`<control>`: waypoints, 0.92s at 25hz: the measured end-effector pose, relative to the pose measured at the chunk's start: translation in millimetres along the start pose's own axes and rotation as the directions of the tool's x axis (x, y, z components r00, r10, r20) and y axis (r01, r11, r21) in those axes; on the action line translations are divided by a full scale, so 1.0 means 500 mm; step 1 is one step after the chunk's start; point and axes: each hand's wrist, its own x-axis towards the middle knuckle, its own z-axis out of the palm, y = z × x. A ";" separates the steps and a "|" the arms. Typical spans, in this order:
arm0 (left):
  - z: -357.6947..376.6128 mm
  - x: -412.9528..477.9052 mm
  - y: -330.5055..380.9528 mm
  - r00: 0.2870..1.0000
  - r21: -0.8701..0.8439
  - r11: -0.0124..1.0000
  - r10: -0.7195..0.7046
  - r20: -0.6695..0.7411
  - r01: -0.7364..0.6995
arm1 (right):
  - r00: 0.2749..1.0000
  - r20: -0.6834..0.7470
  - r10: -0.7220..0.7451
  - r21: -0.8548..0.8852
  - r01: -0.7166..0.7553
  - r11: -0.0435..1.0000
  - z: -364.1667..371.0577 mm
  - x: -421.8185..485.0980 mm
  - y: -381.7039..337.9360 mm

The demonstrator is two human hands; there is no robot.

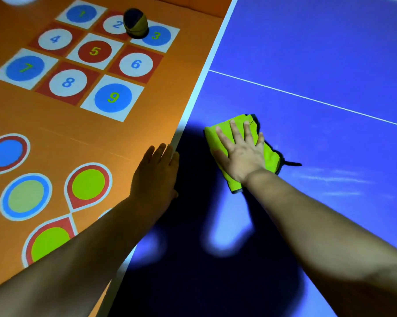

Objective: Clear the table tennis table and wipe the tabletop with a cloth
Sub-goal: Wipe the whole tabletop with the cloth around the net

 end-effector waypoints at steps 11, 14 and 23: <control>0.117 -0.405 0.000 0.975 -0.224 0.971 -0.128 -0.183 0.085 | 0.988 0.029 -0.151 0.008 0.151 0.988 0.097 -0.461 -0.249; 0.140 -0.503 -0.008 0.978 -0.209 0.971 -0.149 -0.147 0.117 | 0.981 -0.023 -0.192 0.006 0.192 0.981 0.123 -0.574 -0.314; 0.119 -0.570 0.061 0.998 -0.297 0.953 -0.057 -0.005 0.053 | 0.949 -0.079 -0.306 0.041 0.310 0.950 0.167 -0.779 -0.338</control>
